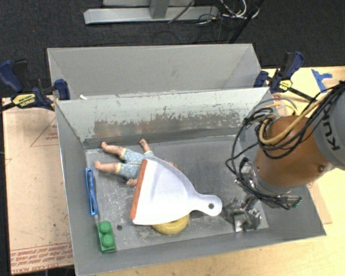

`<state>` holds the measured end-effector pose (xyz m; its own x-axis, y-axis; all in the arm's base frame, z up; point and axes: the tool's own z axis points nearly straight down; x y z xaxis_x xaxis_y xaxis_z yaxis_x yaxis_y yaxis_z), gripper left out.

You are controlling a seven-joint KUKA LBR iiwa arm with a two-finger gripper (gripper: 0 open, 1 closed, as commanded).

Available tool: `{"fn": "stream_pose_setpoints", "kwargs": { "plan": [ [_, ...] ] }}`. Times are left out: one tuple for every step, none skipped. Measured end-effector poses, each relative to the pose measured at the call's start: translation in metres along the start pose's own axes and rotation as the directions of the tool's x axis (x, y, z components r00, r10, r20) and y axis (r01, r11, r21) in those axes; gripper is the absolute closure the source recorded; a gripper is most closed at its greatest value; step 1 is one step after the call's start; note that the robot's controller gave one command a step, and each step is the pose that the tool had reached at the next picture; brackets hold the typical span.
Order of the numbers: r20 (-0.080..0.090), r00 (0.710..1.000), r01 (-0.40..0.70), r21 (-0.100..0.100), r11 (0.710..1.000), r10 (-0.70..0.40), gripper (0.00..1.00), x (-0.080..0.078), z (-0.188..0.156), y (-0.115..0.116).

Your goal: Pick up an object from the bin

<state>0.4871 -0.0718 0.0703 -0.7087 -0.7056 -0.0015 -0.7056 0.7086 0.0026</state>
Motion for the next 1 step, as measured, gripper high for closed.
{"fn": "stream_pose_setpoints", "kwargs": {
  "plan": [
    [0.002, 1.0, 0.017, 0.0, 1.0, -0.017, 1.0, -0.0047, -0.1302, -0.0093]
  ]
}}
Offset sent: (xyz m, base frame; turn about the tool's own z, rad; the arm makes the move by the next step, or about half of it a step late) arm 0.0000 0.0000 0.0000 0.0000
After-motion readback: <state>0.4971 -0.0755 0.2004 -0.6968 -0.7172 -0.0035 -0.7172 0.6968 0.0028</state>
